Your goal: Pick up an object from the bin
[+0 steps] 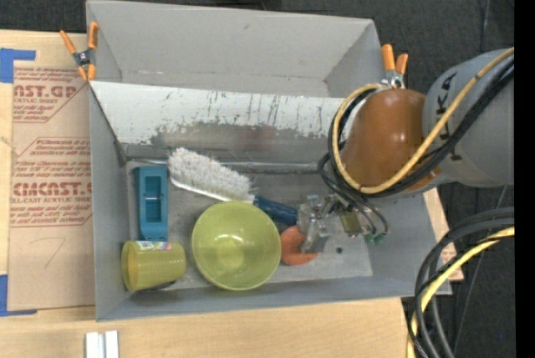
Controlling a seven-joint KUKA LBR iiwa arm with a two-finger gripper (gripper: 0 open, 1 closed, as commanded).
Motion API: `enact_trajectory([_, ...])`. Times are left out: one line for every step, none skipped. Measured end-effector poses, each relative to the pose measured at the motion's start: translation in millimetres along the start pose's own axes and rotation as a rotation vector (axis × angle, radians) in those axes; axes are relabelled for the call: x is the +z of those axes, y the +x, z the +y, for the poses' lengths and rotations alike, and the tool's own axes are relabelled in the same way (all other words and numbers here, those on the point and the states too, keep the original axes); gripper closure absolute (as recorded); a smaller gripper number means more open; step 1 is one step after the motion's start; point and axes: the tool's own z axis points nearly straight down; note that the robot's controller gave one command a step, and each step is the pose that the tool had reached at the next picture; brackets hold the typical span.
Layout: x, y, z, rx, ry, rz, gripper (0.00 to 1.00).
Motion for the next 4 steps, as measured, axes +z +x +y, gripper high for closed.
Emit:
enact_trajectory([6.4,-10.9,6.1,-0.066,0.002,-0.003,1.0])
enact_trajectory([19.1,9.3,-16.3,-0.012,-0.002,0.01,1.0])
enact_trajectory([58.0,-17.6,17.9,-0.274,0.003,-0.006,1.0])
enact_trajectory([57.1,-0.4,-17.4,-0.23,0.0,-0.004,1.0])
